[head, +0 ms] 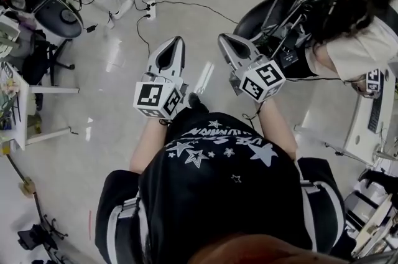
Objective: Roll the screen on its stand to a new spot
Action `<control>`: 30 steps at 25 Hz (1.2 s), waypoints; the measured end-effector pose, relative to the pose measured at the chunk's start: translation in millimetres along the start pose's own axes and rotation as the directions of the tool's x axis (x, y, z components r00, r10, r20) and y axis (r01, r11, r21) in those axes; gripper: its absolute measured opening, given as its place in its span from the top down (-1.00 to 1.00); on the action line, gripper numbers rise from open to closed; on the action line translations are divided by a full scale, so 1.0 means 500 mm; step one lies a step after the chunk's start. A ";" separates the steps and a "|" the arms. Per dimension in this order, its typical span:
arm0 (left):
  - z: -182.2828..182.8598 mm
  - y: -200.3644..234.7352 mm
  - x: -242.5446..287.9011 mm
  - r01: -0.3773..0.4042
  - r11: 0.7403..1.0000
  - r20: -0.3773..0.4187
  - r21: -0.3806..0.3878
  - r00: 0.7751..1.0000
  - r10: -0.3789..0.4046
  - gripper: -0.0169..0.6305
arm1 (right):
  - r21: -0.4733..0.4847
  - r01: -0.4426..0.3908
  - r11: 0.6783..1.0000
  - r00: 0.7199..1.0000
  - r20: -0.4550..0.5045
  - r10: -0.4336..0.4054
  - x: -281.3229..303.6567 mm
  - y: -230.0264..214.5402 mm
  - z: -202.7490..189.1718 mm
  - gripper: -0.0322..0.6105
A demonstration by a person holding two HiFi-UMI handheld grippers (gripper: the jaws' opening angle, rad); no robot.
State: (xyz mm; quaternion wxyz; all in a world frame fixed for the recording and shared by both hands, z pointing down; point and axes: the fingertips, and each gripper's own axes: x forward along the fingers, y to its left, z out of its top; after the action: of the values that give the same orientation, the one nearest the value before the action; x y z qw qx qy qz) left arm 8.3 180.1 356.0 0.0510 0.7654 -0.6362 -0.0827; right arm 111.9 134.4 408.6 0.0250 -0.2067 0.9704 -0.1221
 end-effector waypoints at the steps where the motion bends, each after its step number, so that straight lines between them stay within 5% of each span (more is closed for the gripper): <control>1: 0.007 0.019 0.010 -0.002 1.000 0.004 -0.002 1.000 0.002 0.91 | -0.001 0.002 1.000 1.000 -0.001 -0.002 0.021 -0.005 0.004 0.88; 13: 0.031 0.228 0.106 0.023 1.000 -0.009 -0.015 1.000 -0.023 0.91 | -0.010 0.048 0.999 0.999 0.001 -0.048 0.258 -0.063 0.020 0.88; 22: 0.033 0.263 0.164 0.074 0.997 -0.017 -0.025 0.997 -0.074 0.91 | 0.007 0.112 0.994 0.994 -0.003 -0.112 0.298 -0.119 0.013 0.88; 30: 0.039 0.337 0.251 0.035 0.999 -0.011 -0.016 0.999 -0.035 0.91 | 0.041 0.109 0.993 0.994 0.006 -0.109 0.403 -0.222 0.021 0.88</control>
State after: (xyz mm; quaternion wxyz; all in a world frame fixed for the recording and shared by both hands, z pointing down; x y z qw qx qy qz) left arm -136.0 26.0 360.1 0.0594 0.7764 -0.6218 -0.0842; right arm -27.4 -48.1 426.2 0.0266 -0.2592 0.9549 -0.1422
